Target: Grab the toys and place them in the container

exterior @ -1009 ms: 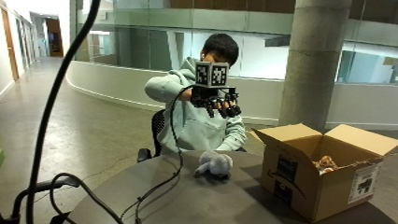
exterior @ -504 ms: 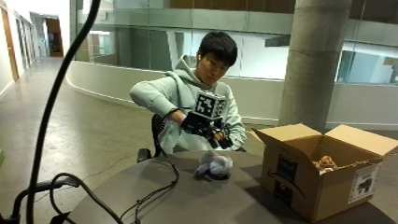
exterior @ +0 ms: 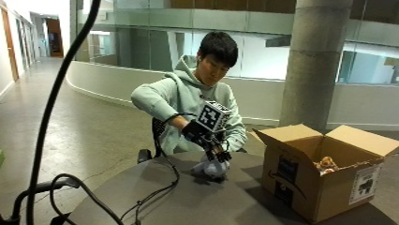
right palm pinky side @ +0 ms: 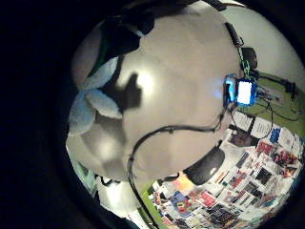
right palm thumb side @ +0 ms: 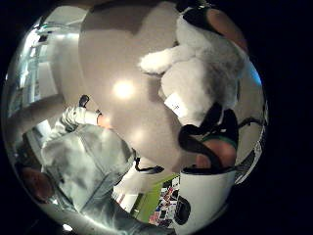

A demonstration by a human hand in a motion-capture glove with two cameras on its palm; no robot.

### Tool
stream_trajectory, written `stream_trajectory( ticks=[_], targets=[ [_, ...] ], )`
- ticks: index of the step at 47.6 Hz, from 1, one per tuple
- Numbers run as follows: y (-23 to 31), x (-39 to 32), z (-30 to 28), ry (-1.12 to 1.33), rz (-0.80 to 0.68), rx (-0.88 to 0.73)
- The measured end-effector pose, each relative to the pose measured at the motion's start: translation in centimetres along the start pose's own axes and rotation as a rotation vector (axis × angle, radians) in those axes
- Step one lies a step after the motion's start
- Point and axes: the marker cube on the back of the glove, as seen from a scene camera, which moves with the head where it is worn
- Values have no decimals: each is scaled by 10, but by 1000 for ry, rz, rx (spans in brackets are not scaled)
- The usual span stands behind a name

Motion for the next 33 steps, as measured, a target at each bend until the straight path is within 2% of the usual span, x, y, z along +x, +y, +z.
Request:
stream_trajectory(
  ticks=[10,18,23,33],
  targets=[
    [8,12,0,53,87,41],
    [20,13,-7,-133,147,112],
    [28,-2,-8,-230,108,142],
    [23,-8,13,-207,0,104]
  ],
)
